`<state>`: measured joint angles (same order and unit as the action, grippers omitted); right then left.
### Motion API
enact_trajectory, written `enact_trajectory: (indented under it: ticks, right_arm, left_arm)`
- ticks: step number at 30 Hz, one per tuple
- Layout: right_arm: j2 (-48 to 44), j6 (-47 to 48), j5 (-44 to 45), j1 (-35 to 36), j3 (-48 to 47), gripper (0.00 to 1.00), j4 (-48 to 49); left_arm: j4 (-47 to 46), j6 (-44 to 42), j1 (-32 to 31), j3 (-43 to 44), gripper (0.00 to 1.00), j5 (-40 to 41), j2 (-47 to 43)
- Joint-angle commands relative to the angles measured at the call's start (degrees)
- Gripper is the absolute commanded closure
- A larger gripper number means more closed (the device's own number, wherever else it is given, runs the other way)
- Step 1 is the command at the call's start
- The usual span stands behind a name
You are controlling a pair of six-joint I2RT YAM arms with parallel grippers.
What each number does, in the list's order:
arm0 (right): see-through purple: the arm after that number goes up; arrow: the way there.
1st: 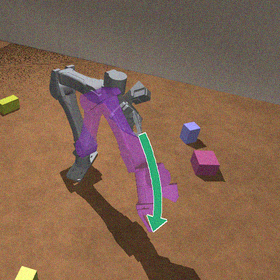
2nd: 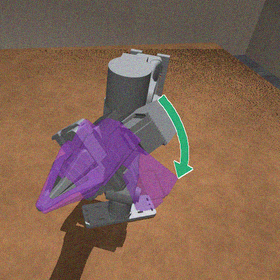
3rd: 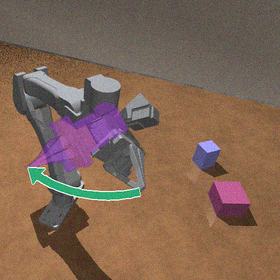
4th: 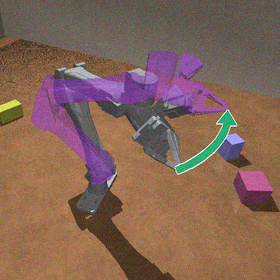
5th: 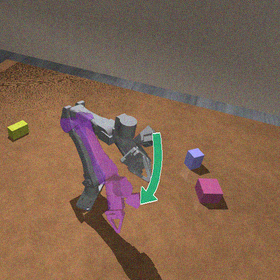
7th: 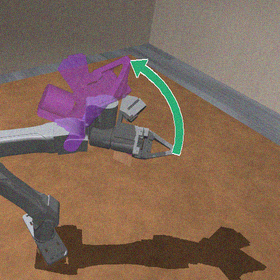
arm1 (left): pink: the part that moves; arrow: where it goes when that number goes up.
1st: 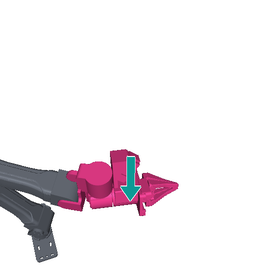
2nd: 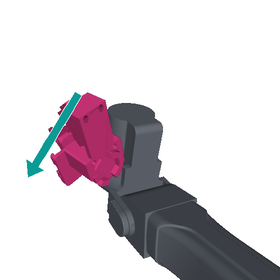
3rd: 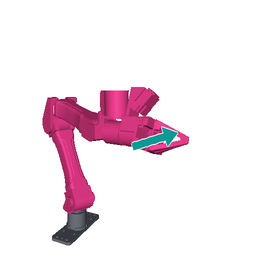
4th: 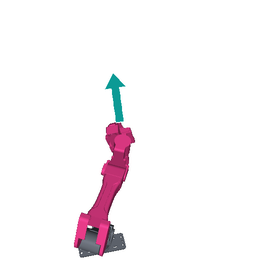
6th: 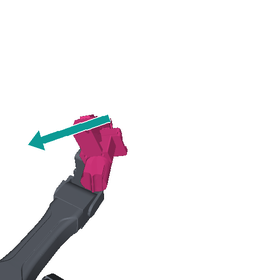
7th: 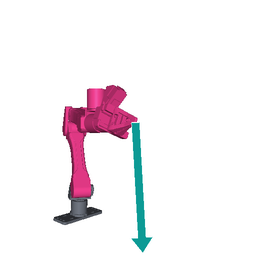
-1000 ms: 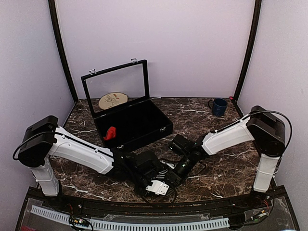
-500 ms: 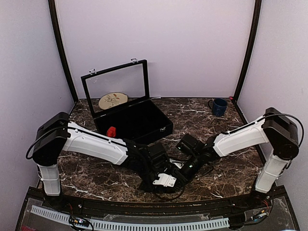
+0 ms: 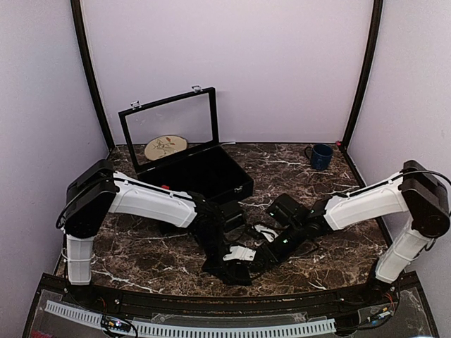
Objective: Roll the socks
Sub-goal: Roll the sock at the center of the board.
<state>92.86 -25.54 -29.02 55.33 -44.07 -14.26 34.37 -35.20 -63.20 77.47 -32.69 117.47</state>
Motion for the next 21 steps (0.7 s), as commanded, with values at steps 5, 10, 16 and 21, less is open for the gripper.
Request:
enact_trajectory:
  ticks: [5, 10, 16, 21]
  right_arm:
    - [-8.1, -4.0, 9.4, 0.3, 5.0, 0.49, 4.0]
    - [-13.1, -5.7, 15.3, 0.9, 8.3, 0.50, 4.8]
    - [-17.5, -6.0, 22.9, 3.4, 10.1, 0.50, 3.9]
    - [-18.6, -5.6, 30.6, 8.2, 10.3, 0.50, 2.9]
  left_arm:
    - [9.8, 4.7, 2.8, 4.1, 0.88, -6.2, 6.0]
    - [11.8, 6.0, 4.4, 5.9, 0.88, -9.3, 7.3]
    - [13.5, 7.0, 6.2, 6.5, 0.88, -14.5, 8.7]
    - [14.8, 7.3, 7.7, 7.2, 0.88, -17.2, 9.9]
